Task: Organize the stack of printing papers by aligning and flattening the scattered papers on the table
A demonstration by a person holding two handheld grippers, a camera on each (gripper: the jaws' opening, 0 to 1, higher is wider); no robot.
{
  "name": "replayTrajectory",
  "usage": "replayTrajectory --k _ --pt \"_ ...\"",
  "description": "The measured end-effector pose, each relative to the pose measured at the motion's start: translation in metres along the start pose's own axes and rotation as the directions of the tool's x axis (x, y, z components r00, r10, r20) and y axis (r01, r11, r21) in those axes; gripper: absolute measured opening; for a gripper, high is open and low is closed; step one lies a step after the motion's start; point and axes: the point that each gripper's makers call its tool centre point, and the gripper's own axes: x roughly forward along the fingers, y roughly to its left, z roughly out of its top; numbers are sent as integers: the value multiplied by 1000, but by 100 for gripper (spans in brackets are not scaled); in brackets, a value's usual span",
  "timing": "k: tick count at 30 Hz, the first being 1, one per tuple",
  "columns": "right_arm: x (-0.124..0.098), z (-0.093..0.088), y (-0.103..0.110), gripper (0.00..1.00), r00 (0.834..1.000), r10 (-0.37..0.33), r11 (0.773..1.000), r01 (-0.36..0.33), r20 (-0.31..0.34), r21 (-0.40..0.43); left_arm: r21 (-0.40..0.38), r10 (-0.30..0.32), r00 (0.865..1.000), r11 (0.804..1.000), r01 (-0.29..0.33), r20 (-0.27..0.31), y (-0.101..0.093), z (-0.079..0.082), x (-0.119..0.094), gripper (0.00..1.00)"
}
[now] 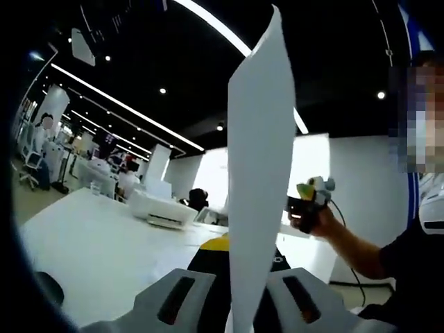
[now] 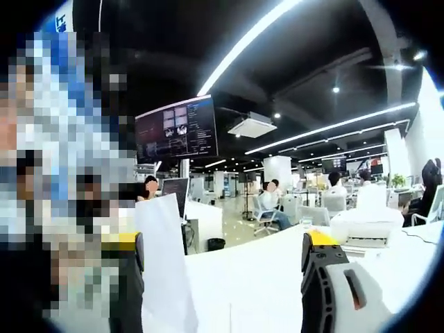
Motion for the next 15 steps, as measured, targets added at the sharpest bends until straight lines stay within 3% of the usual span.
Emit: replayTrajectory --k 15 --pt "-23 -20 -18 87 998 -57 998 57 -30 -14 -47 72 996 996 -69 46 19 4 -10 6"
